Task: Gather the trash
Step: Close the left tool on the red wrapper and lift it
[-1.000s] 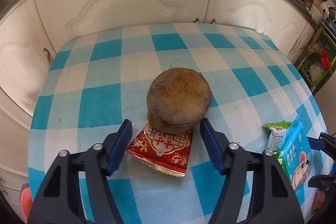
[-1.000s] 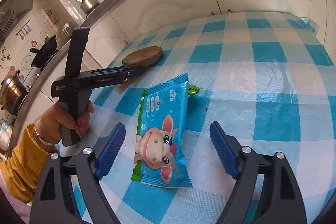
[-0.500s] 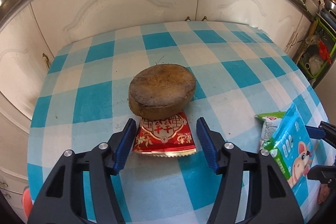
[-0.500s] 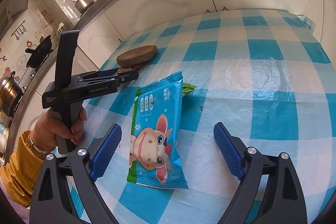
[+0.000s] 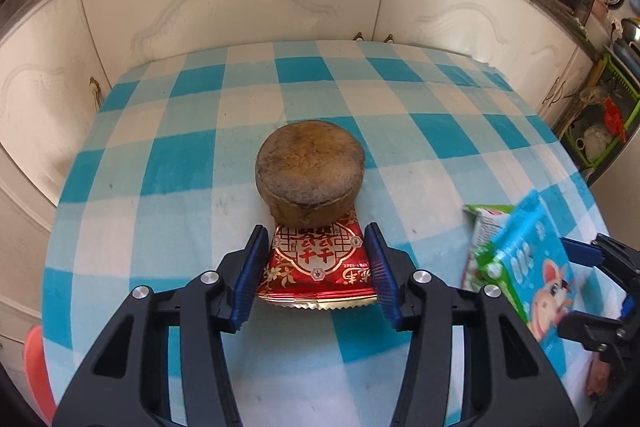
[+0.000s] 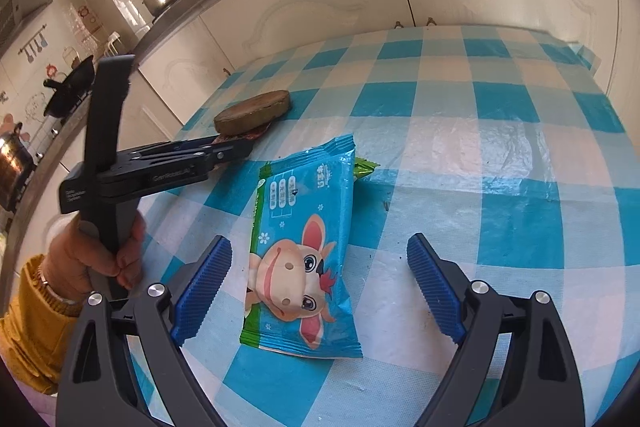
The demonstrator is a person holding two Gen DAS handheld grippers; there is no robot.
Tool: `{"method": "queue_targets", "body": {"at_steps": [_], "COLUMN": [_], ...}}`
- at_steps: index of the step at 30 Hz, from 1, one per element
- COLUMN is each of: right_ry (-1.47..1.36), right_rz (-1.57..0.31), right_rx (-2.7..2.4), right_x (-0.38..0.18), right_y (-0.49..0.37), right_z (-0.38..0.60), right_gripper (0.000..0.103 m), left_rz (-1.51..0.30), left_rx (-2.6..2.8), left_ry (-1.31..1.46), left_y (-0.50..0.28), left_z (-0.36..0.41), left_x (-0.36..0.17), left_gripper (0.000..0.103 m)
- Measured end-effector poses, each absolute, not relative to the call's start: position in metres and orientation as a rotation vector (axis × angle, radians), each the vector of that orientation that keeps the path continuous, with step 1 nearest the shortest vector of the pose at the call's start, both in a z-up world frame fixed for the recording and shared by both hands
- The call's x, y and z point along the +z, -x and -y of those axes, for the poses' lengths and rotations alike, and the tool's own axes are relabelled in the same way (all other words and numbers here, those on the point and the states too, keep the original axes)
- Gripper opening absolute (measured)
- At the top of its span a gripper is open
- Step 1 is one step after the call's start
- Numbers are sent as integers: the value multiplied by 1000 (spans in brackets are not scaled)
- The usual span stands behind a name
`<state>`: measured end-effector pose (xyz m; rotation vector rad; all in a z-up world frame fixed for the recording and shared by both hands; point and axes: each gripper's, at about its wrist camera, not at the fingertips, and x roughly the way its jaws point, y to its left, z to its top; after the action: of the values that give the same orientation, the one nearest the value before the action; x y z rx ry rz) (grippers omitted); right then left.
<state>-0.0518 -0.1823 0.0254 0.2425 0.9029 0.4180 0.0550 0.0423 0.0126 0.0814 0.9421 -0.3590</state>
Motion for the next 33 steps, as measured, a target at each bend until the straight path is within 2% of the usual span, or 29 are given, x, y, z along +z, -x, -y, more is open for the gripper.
{"method": "queue_targets", "body": {"at_steps": [8,9,11,15,17,19,20,21,23,27,33], "right_ry": [-87,-64,-22,10,24,52,60,63,59,14,-82], "right_rz": [-938,-941,-953,-965,-965,-957,-952,-948,-943,-938,-933], "right_rx": [368,358,334,296,281,259,258,255,253,263,277], "right_x": [25,24,23,20,20,20,20,21,21,22,24], "right_y": [51,51,49,45,46,48,49,51,53,57,66], "right_z": [151,148,142,138,137,136,135,135,136,143,155], "right_gripper": [89,89,89,89,83,70,67,61,58,54,53], "left_rz": [-952,-951,-960,-964,-969,-968,-966,-966,-962,-940,-936], "left_rx": [-426,-431,-445,-450,-448,-451,-449,-452,-446,-433,-384], "left_ry": [37,44,63,102,117,125,123,121,98,30,-75], "left_y": [-13,-9,0,15,17,18,17,17,17,15,2], "left_z": [-55,-56,-59,-68,-71,-73,-73,-72,-69,-58,-39], "left_x": [18,18,18,16,14,15,15,15,15,16,12], "left_gripper": [51,49,37,37,37,38,39,47,59,67,65]}}
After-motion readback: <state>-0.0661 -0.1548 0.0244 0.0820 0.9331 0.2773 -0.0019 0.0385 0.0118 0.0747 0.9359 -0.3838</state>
